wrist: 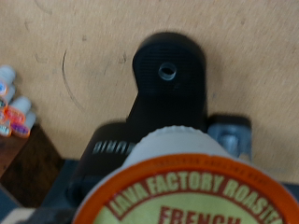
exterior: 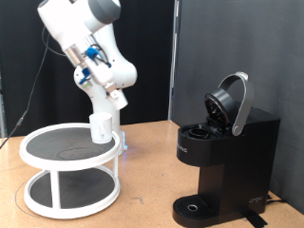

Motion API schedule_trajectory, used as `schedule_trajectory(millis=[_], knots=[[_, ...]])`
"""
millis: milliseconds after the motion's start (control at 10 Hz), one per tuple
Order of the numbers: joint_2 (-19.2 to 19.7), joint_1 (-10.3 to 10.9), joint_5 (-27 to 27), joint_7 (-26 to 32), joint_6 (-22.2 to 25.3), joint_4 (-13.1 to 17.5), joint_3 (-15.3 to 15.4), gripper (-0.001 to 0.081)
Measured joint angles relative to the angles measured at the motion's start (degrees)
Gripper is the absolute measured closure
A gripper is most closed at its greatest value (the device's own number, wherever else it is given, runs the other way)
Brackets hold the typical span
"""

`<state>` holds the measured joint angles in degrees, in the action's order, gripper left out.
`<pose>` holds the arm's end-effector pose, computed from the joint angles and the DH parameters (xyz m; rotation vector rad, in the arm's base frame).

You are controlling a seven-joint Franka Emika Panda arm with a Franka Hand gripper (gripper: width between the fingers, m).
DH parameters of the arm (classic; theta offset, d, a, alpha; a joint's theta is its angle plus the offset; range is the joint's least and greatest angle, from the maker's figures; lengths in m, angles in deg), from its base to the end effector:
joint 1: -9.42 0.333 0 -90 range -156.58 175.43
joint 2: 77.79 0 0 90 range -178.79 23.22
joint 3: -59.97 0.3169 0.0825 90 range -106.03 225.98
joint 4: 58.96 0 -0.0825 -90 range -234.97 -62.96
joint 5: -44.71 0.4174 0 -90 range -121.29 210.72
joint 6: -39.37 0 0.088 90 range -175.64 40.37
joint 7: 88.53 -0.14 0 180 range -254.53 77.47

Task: Make a cup of coffee with the keurig machine

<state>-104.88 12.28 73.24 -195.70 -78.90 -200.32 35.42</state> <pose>0.4309 -0.1266 0.4211 -0.8912 2.4641 0.5832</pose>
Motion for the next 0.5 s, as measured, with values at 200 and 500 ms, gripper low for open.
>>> schedule_trajectory(millis=[200, 500], knots=[[1.8, 2.3, 1.6, -1.3, 2.7, 2.3, 1.0, 0.0421], [3.4, 2.7, 1.2, -0.3, 5.5, 3.6, 0.9, 0.0421]])
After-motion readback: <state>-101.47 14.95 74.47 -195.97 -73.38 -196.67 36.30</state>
